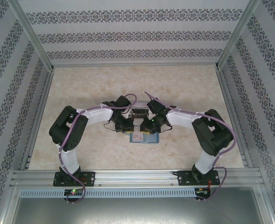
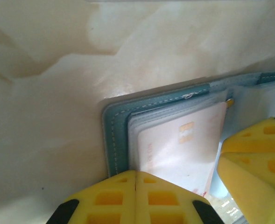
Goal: Take the credit cards out of the card holder
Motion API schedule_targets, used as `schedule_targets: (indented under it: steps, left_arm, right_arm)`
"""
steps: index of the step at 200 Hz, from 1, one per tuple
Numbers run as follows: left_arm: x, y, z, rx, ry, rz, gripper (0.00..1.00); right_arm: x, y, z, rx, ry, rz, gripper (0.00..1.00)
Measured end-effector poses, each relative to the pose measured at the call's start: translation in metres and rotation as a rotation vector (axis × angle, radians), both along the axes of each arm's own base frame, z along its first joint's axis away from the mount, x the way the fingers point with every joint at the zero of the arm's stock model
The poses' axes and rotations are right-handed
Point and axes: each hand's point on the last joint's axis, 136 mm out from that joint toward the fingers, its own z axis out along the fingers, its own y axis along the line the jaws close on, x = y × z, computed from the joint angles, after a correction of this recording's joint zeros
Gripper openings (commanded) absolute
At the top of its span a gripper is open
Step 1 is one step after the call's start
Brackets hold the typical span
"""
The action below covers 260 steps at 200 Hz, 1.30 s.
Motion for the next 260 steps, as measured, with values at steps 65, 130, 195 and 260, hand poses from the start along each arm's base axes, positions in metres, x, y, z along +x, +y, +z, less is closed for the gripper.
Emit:
schedule_targets:
  steps: [65, 130, 195, 260]
  left_arm:
    - [0.003, 0.002, 0.008, 0.025, 0.003, 0.002, 0.0]
    - [0.005, -0.016, 0.02, -0.028, -0.011, -0.024, 0.0]
    - [0.002, -0.016, 0.003, -0.011, 0.027, -0.027, 0.0]
    - [0.002, -0.017, 0.003, -0.013, 0.026, -0.026, 0.0]
  right_arm:
    - [0.002, -0.005, -0.001, 0.012, -0.011, -0.013, 0.27]
    - [0.004, -0.001, 0.007, 0.054, -0.045, -0.017, 0.23]
    - [0.006, 0.006, 0.019, 0.106, -0.064, -0.005, 0.24]
    - [0.002, 0.005, 0.002, 0.084, -0.018, -0.006, 0.27]
